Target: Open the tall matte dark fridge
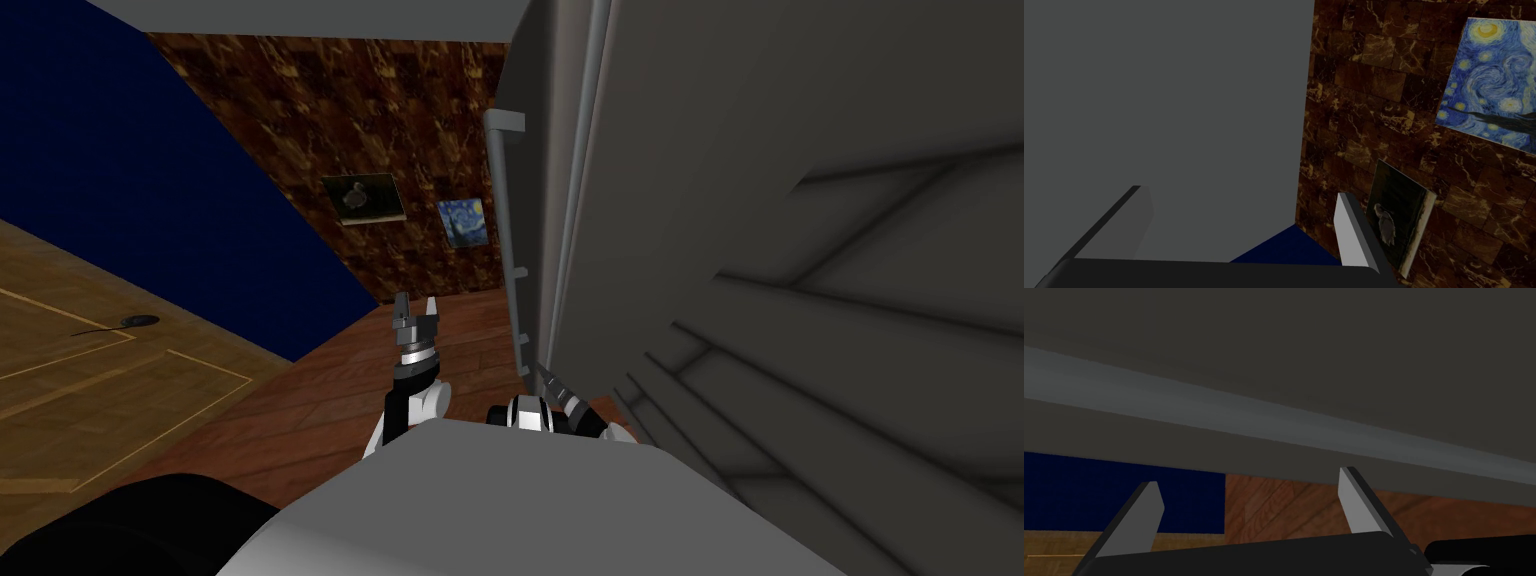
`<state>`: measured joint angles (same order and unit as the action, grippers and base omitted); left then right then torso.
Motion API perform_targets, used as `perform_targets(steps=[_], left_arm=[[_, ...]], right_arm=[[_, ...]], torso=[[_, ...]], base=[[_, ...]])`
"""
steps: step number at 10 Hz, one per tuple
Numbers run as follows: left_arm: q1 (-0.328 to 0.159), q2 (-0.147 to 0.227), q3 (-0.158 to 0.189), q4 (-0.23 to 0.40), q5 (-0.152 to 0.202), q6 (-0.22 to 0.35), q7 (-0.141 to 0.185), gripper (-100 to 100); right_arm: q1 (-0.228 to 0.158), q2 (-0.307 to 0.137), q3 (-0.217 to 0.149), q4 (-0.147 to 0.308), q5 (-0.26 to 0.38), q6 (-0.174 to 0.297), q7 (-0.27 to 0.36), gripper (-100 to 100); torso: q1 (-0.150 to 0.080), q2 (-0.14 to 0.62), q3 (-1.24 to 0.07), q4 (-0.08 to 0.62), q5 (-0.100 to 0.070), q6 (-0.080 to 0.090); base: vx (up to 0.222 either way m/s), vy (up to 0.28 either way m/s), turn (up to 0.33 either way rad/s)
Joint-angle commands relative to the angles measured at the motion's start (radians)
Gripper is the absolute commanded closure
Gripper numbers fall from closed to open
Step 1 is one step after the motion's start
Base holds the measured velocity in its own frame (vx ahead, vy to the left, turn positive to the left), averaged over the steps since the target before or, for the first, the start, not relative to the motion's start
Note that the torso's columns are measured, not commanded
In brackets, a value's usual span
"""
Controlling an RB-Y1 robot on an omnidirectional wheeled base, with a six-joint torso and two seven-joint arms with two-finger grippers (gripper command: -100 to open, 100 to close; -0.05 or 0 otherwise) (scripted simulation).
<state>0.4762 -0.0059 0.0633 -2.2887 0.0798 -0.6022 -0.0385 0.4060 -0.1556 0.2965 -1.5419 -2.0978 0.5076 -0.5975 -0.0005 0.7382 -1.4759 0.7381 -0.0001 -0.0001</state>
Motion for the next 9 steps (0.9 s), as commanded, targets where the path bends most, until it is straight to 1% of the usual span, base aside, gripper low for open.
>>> perform_targets(steps=[1,2,4,5,6,7,8,9], left_arm=[[0.000,0.000,0.000,0.000,0.000,0.000,0.000,0],[0.000,0.000,0.000,0.000,0.000,0.000,0.000,0],[0.000,0.000,0.000,0.000,0.000,0.000,0.000,0],[0.000,0.000,0.000,0.000,0.000,0.000,0.000,0],[0.000,0.000,0.000,0.000,0.000,0.000,0.000,0],[0.000,0.000,0.000,0.000,0.000,0.000,0.000,0],[0.000,0.000,0.000,0.000,0.000,0.000,0.000,0],[0.000,0.000,0.000,0.000,0.000,0.000,0.000,0]], right_arm=[[-0.003,0.049,0.016,0.023,-0.077,0.036,-0.026,-100],[-0.003,0.049,0.016,0.023,-0.090,0.036,-0.026,-100],[-0.006,0.106,0.025,0.043,-0.145,0.061,-0.039,-100],[-0.006,0.111,0.025,0.043,-0.145,0.061,-0.039,-100],[-0.007,0.137,0.028,0.050,-0.163,0.070,-0.043,-100],[-0.007,0.145,0.028,0.050,-0.163,0.070,-0.043,-100],[-0.008,0.177,0.030,0.055,-0.175,0.075,-0.046,-100],[-0.008,0.177,0.030,0.055,-0.175,0.075,-0.046,-100]], torso=[[0.000,0.000,0.000,0.001,0.000,0.000],[0.002,-0.002,-0.001,0.002,0.000,-0.001],[0.002,-0.003,-0.002,0.004,0.000,-0.002],[0.004,-0.005,-0.003,0.004,0.000,-0.003],[0.005,-0.006,-0.004,0.005,-0.002,-0.005],[0.004,-0.010,-0.005,0.006,-0.004,-0.006],[0.006,-0.010,-0.006,0.005,-0.004,-0.007],[0.008,-0.011,-0.006,0.007,-0.005,-0.009]], base=[[0.021,0.017,-0.110],[0.013,0.015,-0.030],[0.002,0.012,-0.056],[-0.001,0.017,-0.022],[-0.005,0.005,-0.026],[-0.005,0.009,-0.004],[-0.008,0.004,-0.028],[-0.008,-0.003,-0.001]])
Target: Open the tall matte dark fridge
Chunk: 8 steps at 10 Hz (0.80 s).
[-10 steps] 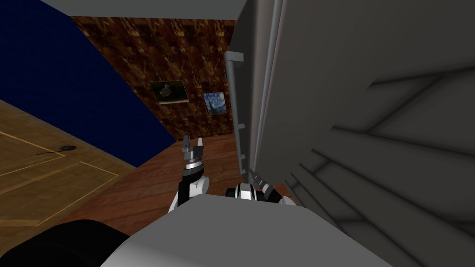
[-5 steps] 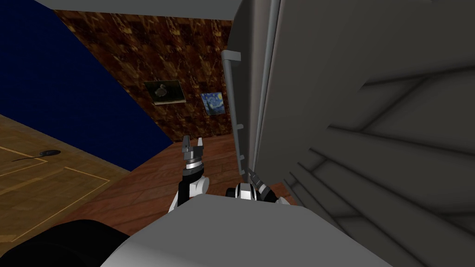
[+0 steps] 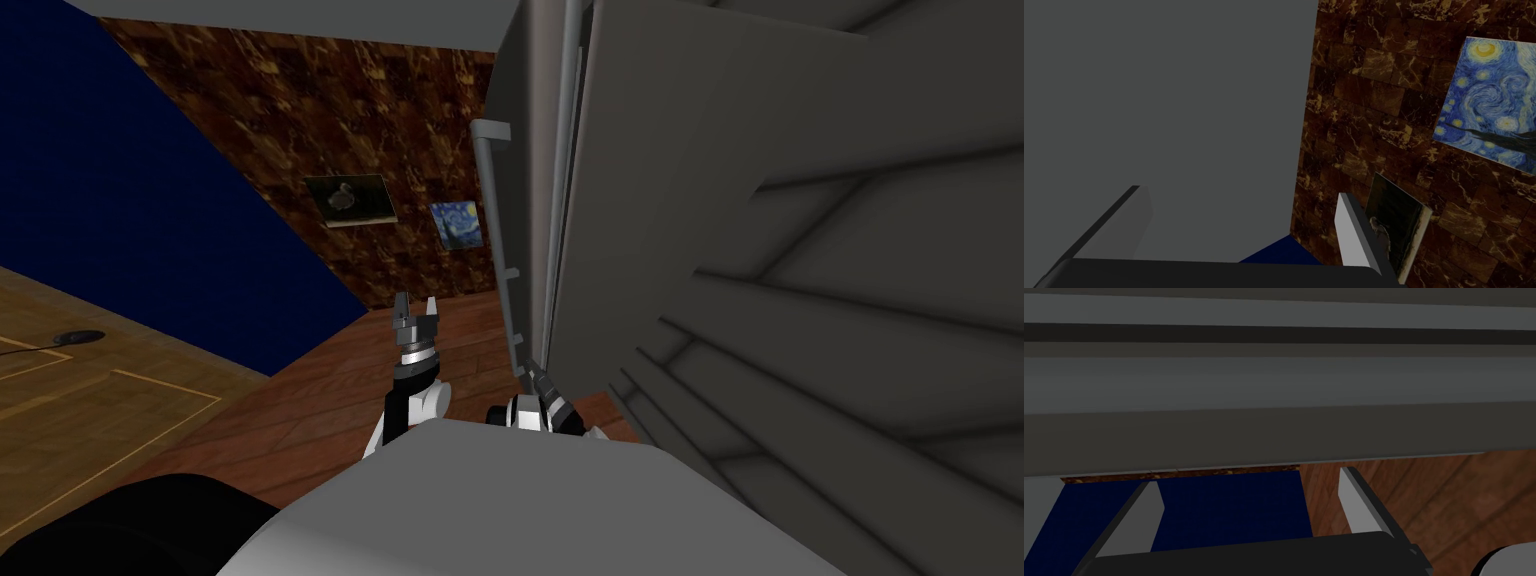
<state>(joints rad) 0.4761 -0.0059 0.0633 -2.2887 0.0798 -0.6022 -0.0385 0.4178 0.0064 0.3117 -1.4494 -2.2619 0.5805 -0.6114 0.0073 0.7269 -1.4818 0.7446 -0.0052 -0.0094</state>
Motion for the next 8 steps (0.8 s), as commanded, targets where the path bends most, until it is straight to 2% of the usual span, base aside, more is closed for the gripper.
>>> perform_targets(steps=[1,5,6,7,8], left_arm=[[0.000,0.000,0.000,0.000,0.000,0.000,0.000,0],[0.000,0.000,0.000,0.000,0.000,0.000,0.000,0],[0.000,0.000,0.000,0.000,0.000,0.000,0.000,0],[0.000,0.000,0.000,0.000,0.000,0.000,0.000,0],[0.000,0.000,0.000,0.000,0.000,0.000,0.000,0]], right_arm=[[-0.020,0.015,0.015,-0.038,-0.011,0.002,-0.032,-100],[-0.020,0.015,0.015,-0.038,-0.011,0.002,-0.032,-100],[-0.001,0.009,0.012,-0.014,-0.010,0.009,-0.023,-100],[0.049,0.011,-0.002,0.003,0.039,0.062,0.024,-100],[0.079,0.011,-0.002,0.003,0.066,0.088,0.024,-100]], torso=[[-0.003,-0.001,-0.001,0.003,0.001,0.002],[-0.003,0.002,0.000,0.000,0.005,0.006],[-0.003,-0.001,0.000,-0.001,0.005,0.007],[-0.005,0.001,0.001,-0.005,0.005,0.008],[-0.012,0.003,0.001,-0.008,0.004,0.010]], base=[[-0.003,0.008,0.009],[0.000,-0.001,0.000],[-0.013,-0.001,-0.002],[0.051,-0.093,-0.351],[0.015,0.026,-0.250]])
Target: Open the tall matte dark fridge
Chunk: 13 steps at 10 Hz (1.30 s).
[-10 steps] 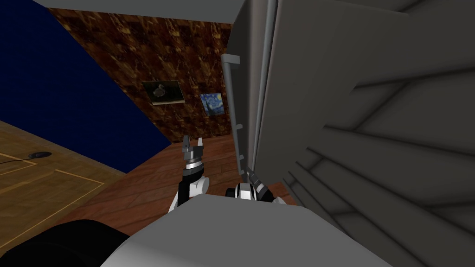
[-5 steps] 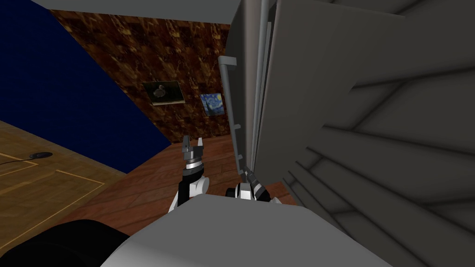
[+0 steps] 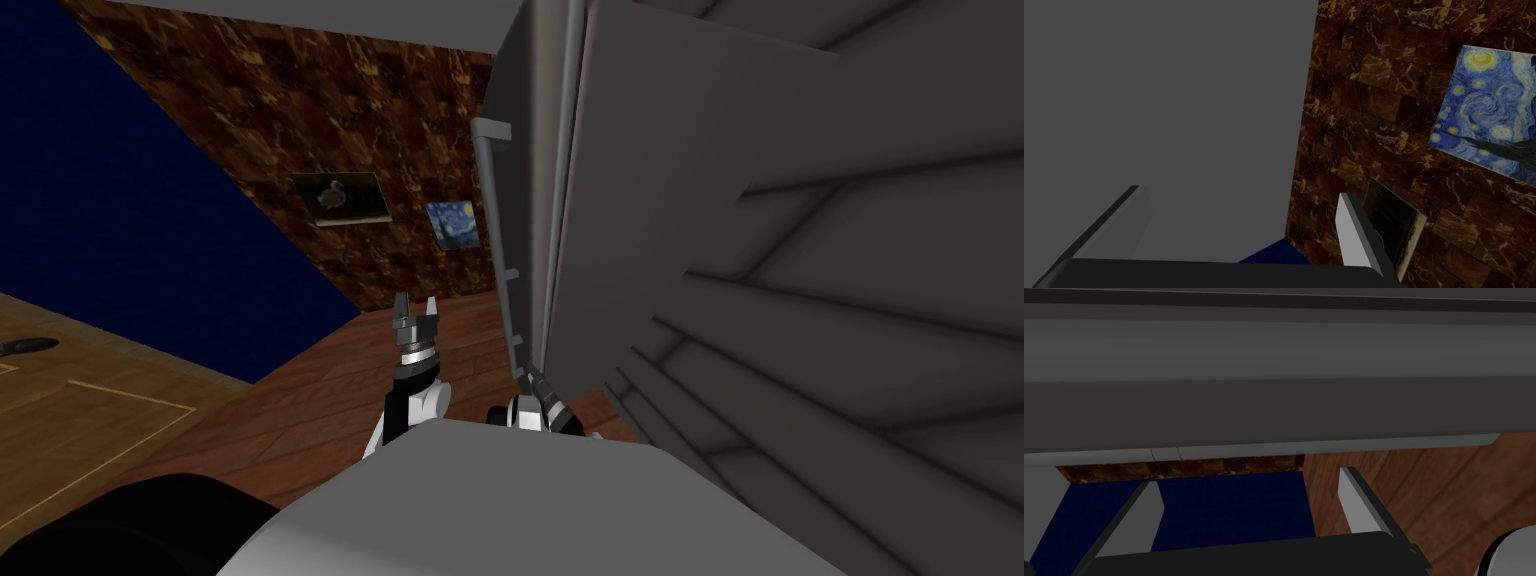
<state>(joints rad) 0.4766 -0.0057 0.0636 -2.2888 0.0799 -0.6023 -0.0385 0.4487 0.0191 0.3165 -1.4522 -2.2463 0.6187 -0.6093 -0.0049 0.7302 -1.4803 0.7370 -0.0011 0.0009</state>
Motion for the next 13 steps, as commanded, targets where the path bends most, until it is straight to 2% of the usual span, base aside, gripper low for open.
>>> perform_targets(steps=[1,8,9,10,13], left_arm=[[0.000,0.000,0.000,0.000,0.000,0.000,0.000,0],[0.000,0.000,0.000,0.000,0.000,0.000,0.000,0],[0.000,0.000,0.000,0.000,0.000,0.000,0.000,0],[0.000,0.000,0.000,0.000,0.000,0.000,0.000,0],[-0.001,-0.001,-0.001,0.000,0.000,0.000,0.000,0]], right_arm=[[0.048,-0.002,-0.007,0.006,0.071,0.080,0.022,-100],[0.048,-0.002,-0.007,0.006,0.077,0.080,0.022,-100],[0.025,0.000,-0.019,-0.010,0.077,0.068,0.021,-100],[0.025,0.000,-0.019,-0.011,0.077,0.068,0.020,100],[0.033,0.005,-0.039,-0.022,0.052,0.056,0.035,100]], torso=[[0.008,0.007,0.004,-0.003,0.000,0.000],[0.005,0.008,0.004,-0.003,0.000,0.000],[0.005,0.008,0.004,-0.003,-0.001,-0.001],[0.005,0.008,0.004,-0.002,0.000,-0.001],[0.014,0.010,0.006,0.001,0.004,-0.001]], base=[[0.002,0.071,-0.194],[0.000,0.001,-0.004],[0.000,0.000,0.000],[0.000,0.000,0.000],[-0.041,0.208,-0.117]])
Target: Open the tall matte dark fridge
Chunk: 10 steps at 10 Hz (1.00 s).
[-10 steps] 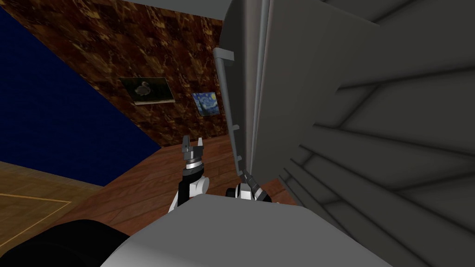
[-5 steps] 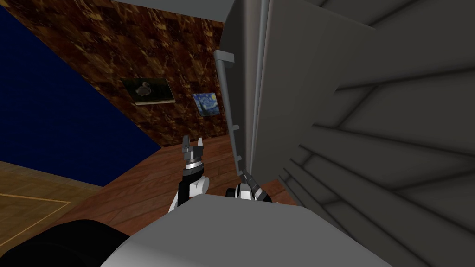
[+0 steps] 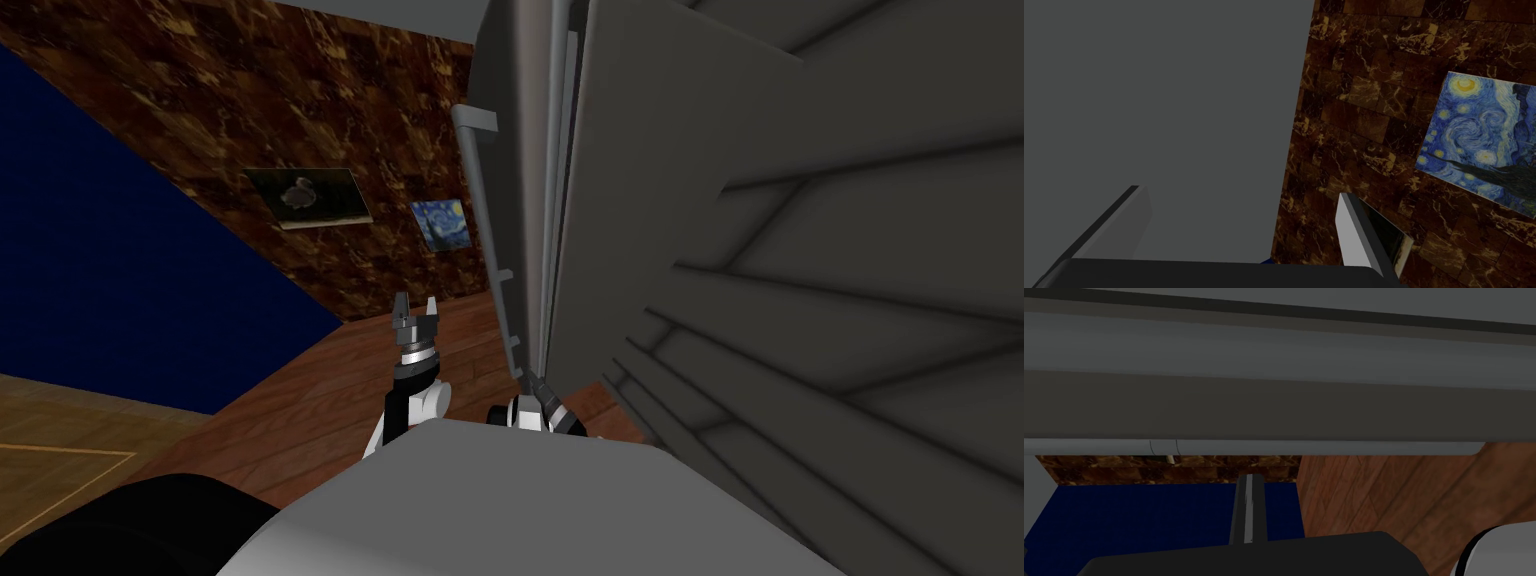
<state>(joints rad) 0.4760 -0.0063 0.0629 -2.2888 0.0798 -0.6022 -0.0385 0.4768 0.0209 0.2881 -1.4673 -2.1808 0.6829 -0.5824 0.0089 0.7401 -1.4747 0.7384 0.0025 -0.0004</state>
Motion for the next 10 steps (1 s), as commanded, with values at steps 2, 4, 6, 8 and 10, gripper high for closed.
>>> perform_targets(steps=[2,4,6,8,10], left_arm=[[0.000,0.000,0.000,0.000,0.000,0.000,0.000,0],[0.000,0.000,0.000,0.000,0.000,0.000,0.000,0],[0.000,0.000,0.000,0.000,0.000,0.000,0.000,0],[0.000,0.000,0.000,0.000,0.000,0.000,0.000,0],[0.000,0.000,0.000,0.000,0.000,0.000,0.000,0]], right_arm=[[0.009,0.006,-0.020,-0.013,-0.026,-0.014,0.016,100],[0.018,0.011,-0.039,-0.023,-0.050,-0.026,0.031,100],[0.022,0.014,-0.049,-0.029,-0.063,-0.032,0.038,100],[0.027,0.017,-0.059,-0.034,-0.075,-0.038,0.046,100],[0.035,0.022,-0.079,-0.045,-0.100,-0.050,0.061,100]], torso=[[-0.003,-0.001,-0.001,0.000,-0.001,0.001],[-0.008,-0.003,-0.002,-0.001,-0.003,0.000],[-0.013,-0.004,-0.002,-0.001,-0.003,0.000],[-0.006,-0.003,-0.002,-0.001,-0.002,0.001],[-0.011,-0.003,-0.002,-0.001,-0.003,0.001]], base=[[-0.058,0.322,-0.137],[-0.050,0.346,-0.115],[-0.032,0.295,-0.090],[-0.023,0.321,-0.127],[-0.015,0.309,-0.139]])
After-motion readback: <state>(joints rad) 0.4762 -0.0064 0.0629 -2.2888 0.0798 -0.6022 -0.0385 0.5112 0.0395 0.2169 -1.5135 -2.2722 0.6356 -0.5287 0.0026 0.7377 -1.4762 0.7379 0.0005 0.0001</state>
